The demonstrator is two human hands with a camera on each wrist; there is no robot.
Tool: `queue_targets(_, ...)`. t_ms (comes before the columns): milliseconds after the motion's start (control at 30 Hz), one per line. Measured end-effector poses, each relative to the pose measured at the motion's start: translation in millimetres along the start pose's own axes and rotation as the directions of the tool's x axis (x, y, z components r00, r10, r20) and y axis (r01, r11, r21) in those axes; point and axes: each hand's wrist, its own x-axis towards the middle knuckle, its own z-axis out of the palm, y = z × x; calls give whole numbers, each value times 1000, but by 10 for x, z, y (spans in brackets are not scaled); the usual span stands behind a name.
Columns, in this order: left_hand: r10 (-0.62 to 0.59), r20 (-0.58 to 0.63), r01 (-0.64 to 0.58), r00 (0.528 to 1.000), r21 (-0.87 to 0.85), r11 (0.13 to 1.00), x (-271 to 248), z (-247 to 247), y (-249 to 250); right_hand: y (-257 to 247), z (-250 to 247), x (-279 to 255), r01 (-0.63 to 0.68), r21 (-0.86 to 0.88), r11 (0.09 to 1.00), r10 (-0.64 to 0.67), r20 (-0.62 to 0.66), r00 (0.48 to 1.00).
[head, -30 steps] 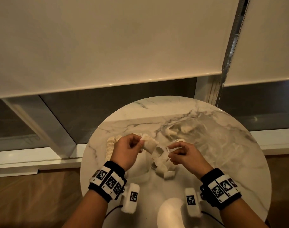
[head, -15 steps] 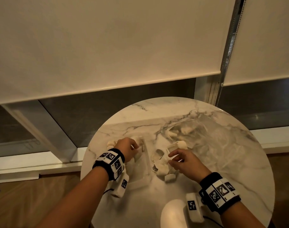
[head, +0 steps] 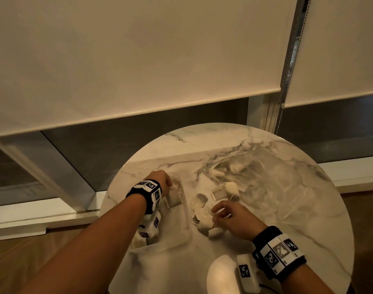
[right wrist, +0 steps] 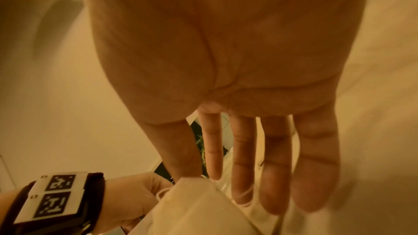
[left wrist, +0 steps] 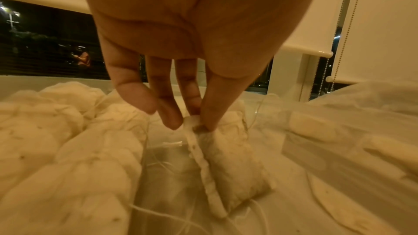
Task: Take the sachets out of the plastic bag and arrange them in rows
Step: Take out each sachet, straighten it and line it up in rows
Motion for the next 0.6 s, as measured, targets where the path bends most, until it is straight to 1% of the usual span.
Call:
queue_targets(100,4,-11,-3,1000,34,999,56,23,-13,-14,23,-7,-22,-90,996,28,70,997)
queue_targets(233,5,-65,0,998,67,998,106,30,1,-38,14,-14,-39,-102,994,47,72,996)
queue_targets(333,14,-101,-6,995,81,997,128,3,28,-74,11,-18,-23,-97,995,27,43,999)
queue_targets(467,15,-108,-7,994,75,997,143,3,46,-234,50,-80,83,-141,987,-87,-18,996)
queue_targets(533,9,-111,-3,994,56,998,142,-9,36,-345,110,-127,197,-158,968,-200,-1,980)
queue_targets(600,10,-112,-5,994,41,999,148,-40,8,-427,198,-156,324,-209,923,-324,37,945)
